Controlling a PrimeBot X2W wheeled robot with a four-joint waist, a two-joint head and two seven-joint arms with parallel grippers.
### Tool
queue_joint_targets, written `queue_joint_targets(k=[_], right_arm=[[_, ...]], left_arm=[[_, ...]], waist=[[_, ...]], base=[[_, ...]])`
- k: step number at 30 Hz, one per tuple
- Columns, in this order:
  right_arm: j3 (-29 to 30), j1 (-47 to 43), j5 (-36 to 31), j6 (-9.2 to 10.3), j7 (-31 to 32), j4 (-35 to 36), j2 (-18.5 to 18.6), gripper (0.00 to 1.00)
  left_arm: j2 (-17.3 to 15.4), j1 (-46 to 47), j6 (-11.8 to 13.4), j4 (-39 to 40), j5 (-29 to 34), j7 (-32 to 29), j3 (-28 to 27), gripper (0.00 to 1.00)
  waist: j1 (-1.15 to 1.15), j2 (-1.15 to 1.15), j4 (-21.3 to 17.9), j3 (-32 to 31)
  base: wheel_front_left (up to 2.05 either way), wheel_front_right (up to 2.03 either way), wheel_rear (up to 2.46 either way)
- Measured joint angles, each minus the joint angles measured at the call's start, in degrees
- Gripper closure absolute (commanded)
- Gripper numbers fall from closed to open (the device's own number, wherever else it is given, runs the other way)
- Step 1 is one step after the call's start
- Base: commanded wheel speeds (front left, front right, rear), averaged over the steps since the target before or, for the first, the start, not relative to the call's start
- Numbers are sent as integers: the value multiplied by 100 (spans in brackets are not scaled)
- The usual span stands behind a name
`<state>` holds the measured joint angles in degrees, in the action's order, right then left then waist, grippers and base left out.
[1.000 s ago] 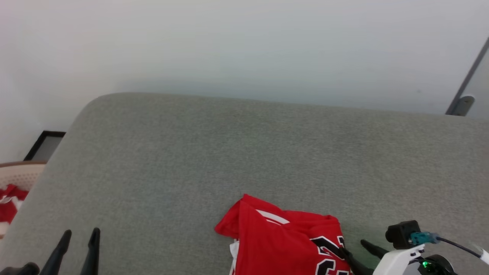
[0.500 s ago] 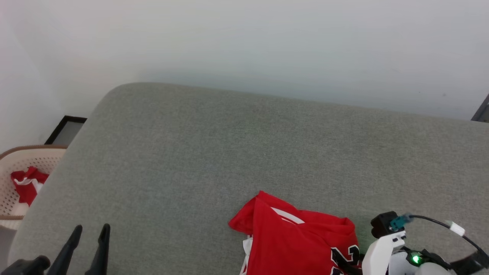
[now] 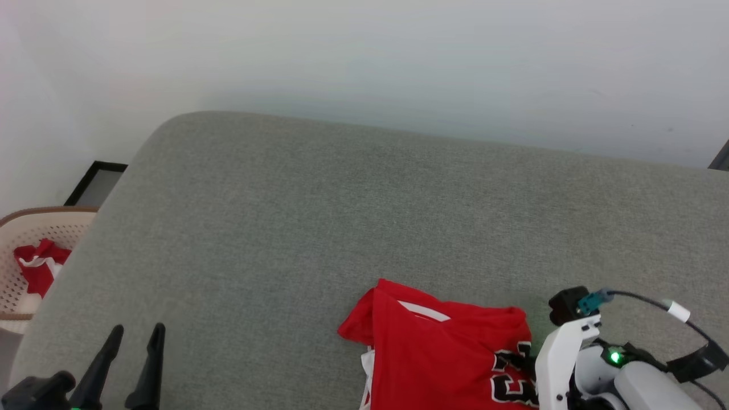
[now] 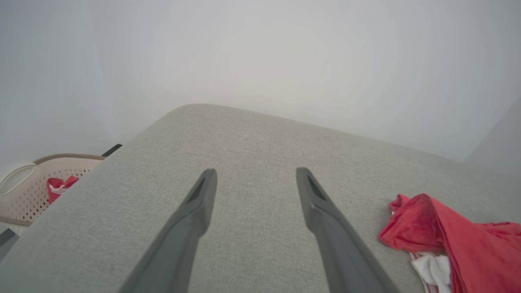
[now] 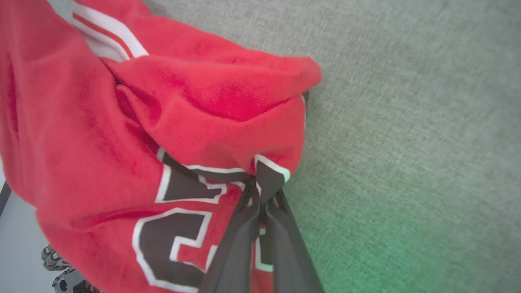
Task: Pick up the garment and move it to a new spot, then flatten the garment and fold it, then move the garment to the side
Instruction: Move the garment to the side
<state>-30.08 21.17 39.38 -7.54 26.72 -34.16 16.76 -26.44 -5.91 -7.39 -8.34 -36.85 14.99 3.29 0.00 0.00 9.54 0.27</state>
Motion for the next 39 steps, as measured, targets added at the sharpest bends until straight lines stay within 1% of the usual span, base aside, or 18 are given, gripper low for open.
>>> queue_joint_targets(k=[7,15,25,33,39], right_arm=[[202,242,-99,0,2,10,89,100],[578,550,-293,0,32,36,414,100],[848,963,-573,0,250,328,1115,100],[932,1368,-742,1,331,442,1771,100],[1089,1588,-954,0,358,466,2087,100]], left_arm=[[-38,168,0,-10,2,0,166,0],[-118,369,-1,-10,4,1,343,0],[-176,667,-1,9,-5,0,579,0],[-238,1090,-1,20,-35,1,825,0],[-293,1452,-1,38,-40,1,1017,0]], waist=[[0,0,-83,31],[0,0,-233,53],[0,0,-564,176],[0,0,-853,457],[0,0,-1056,738]], base=[[0,0,0],[0,0,0],[0,0,0],[0,0,0],[0,0,0]])
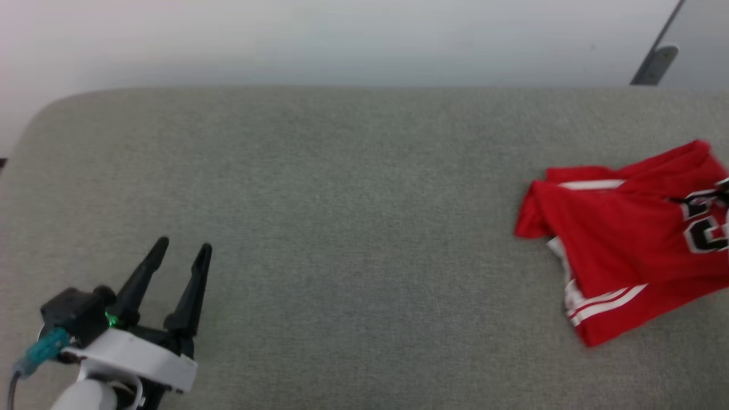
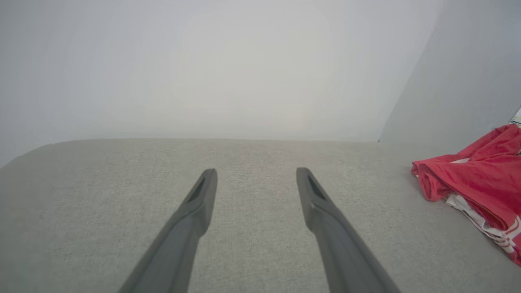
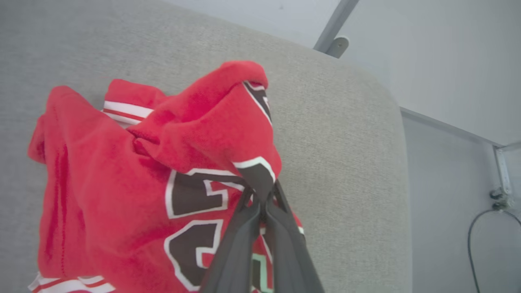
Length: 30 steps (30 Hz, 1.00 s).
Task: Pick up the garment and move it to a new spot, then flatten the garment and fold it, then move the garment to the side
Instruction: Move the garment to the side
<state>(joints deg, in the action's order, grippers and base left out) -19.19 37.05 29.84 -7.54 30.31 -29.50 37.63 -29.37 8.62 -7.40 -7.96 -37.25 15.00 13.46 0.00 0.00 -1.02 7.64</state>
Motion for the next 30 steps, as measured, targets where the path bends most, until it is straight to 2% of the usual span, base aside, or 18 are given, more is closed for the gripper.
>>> queue_joint_targets(k=[10,21,26,30], right_arm=[[209,343,-428,0,-359,-236,497,100],[188,624,-1069,0,-950,-565,1141,100],[338,709,-1399,0,-1049,-747,1173,100],[542,709,-1601,0,-1176,-935,1060,100]], left_arm=[[-104,445,0,37,-18,0,181,0],[-220,706,0,109,-58,0,312,0],[-304,782,0,143,-90,0,308,0],[-305,872,0,165,-89,0,335,0]], waist=[[0,0,-322,481],[0,0,-528,937],[0,0,-560,1120],[0,0,-579,1256]], base=[[0,0,0],[0,0,0],[0,0,0],[0,0,0]])
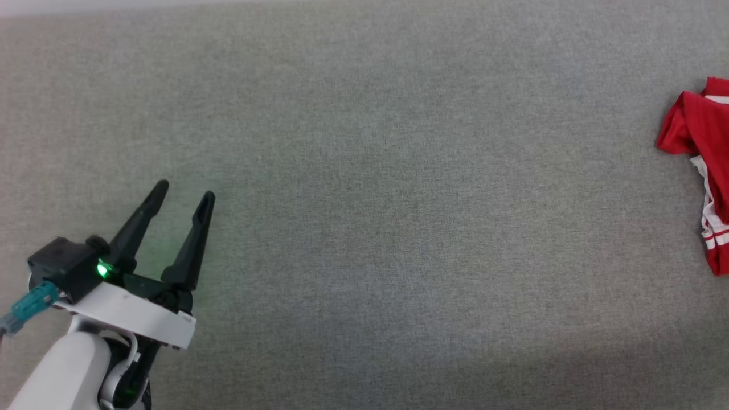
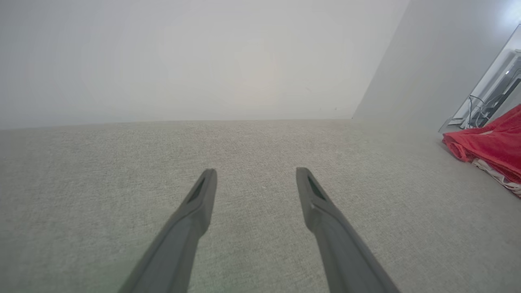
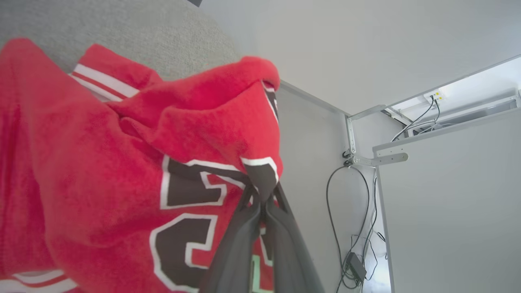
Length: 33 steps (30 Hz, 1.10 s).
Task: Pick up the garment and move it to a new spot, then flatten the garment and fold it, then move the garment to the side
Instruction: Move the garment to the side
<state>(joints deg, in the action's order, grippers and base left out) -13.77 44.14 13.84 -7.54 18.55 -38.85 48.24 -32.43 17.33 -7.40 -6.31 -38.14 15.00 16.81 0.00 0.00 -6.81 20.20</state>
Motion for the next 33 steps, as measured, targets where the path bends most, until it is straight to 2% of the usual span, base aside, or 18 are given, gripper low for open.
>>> queue_joint_targets(k=[13,24,25,28,29,30,32,33], right_arm=[[543,4,-778,0,-155,-370,-646,100],[848,291,-955,0,-486,-1033,-899,100],[871,315,-990,0,-549,-1070,-923,93],[977,405,-1091,0,-646,-1161,-980,60],[1011,433,-1113,0,-675,-1178,-1013,58],[1060,455,-1135,0,-703,-1206,-1037,47],[1109,467,-1187,0,-750,-1278,-1043,0],[1138,470,-1203,0,-798,-1302,-1059,0]], left_arm=[[-112,238,0,46,-11,0,197,0],[-160,438,0,20,-62,0,367,0],[-165,444,0,22,-64,0,375,0],[-165,449,0,16,-69,0,378,0],[-166,450,0,14,-69,0,378,0],[-166,453,0,15,-70,0,377,0],[-165,458,0,5,-73,0,376,0],[-163,459,0,5,-77,0,370,0]], waist=[[0,0,-170,308],[0,0,-243,430],[0,0,-244,434],[0,0,-243,433],[0,0,-244,428],[0,0,-243,423],[0,0,-237,408],[0,0,-233,397]], base=[[0,0,0],[0,0,0],[0,0,0],[0,0,0],[0,0,0],[0,0,0],[0,0,0],[0,0,0]])
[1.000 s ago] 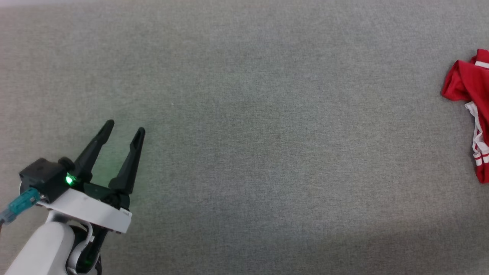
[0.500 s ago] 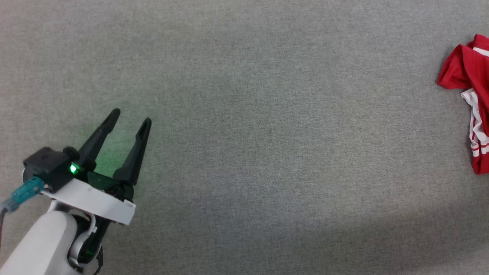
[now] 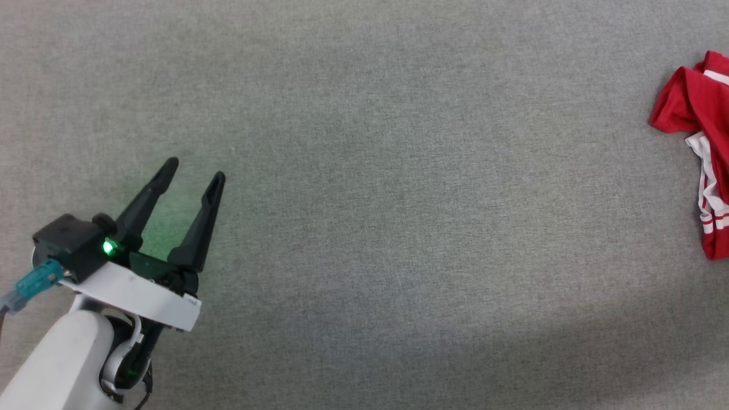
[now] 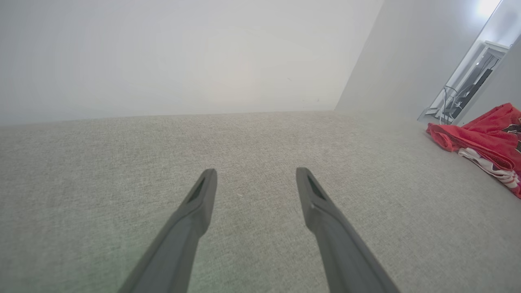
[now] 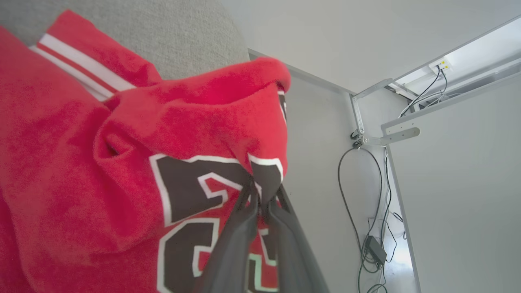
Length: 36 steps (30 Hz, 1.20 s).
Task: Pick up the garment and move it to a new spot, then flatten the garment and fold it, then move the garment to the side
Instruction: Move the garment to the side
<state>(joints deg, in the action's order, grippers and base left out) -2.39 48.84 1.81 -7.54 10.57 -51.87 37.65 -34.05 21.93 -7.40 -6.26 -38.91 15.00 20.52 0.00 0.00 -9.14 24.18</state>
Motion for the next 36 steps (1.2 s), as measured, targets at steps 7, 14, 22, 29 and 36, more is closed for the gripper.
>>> queue_joint_targets(k=[7,14,22,29,36], right_arm=[[-24,120,-81,0,-433,-13,-191,0],[2,257,-18,0,-901,-30,-478,0],[162,133,91,0,-1805,55,-1000,0],[361,-469,59,0,-2372,268,-1478,0],[297,-1380,71,0,-2540,895,-1812,0]], left_arm=[[45,-16,0,-16,-7,0,-52,0],[134,-138,0,-45,7,0,-190,0],[294,-489,0,-90,79,0,-486,0],[396,-959,0,-222,231,0,-828,0],[573,-1621,0,-308,466,1,-1311,0]], waist=[[0,0,23,-128],[0,0,53,-347],[0,0,97,-748],[0,0,148,-1217],[0,0,198,-1736]], base=[[0,0,0],[0,0,0],[0,0,0],[0,0,0],[0,0,0]])
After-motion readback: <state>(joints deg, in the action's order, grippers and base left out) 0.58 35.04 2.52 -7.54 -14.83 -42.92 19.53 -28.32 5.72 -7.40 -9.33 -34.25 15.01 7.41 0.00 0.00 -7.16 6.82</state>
